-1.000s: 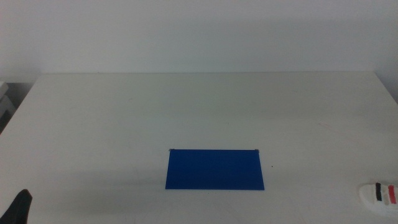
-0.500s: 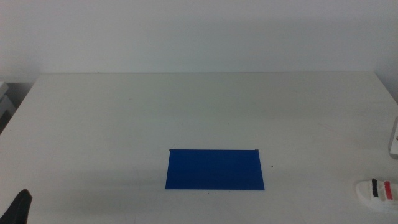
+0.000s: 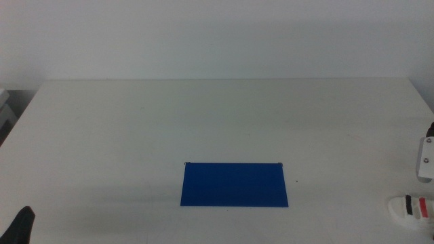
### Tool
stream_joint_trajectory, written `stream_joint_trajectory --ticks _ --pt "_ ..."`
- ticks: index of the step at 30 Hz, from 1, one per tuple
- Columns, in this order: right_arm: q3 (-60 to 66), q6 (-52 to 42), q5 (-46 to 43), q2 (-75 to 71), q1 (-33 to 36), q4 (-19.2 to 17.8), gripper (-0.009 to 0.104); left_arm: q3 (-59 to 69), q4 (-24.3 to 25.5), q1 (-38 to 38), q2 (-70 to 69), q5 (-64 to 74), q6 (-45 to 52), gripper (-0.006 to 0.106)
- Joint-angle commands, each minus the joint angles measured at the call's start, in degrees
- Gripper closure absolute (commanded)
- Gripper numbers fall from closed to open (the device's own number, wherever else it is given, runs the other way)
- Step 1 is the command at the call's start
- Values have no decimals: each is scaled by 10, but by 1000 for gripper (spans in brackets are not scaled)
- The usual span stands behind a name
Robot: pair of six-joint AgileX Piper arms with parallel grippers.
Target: Use one arm to grab the shoe from the table and place it on the mat.
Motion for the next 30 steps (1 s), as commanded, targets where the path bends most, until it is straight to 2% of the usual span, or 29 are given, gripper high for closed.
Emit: stream_joint_trajectory --ticks 1,2,5,8,12,17,23,30 --pt "-11 -8 -5 -16 -5 1 40 4 -5 -2 -8 -47 -3 7" --pt "-11 -8 -5 -16 -5 1 45 4 -5 -2 -8 -47 -3 7" --pt "-13 -8 3 -22 -5 1 69 4 -5 -2 -8 -47 -3 7" --pt "-17 -6 17 -42 2 13 99 4 -5 -2 -8 -47 -3 7" --pt "-41 28 54 -81 30 12 99 4 -5 -2 -8 -47 -3 7" --pt "-90 85 128 -99 97 8 99 4 -5 -2 -8 -47 -3 7" --pt "-171 154 150 -74 224 -11 99 4 -5 -2 -8 -47 -3 7" --pt "-331 250 210 56 362 -20 99 4 -5 -2 -8 -47 -3 7"
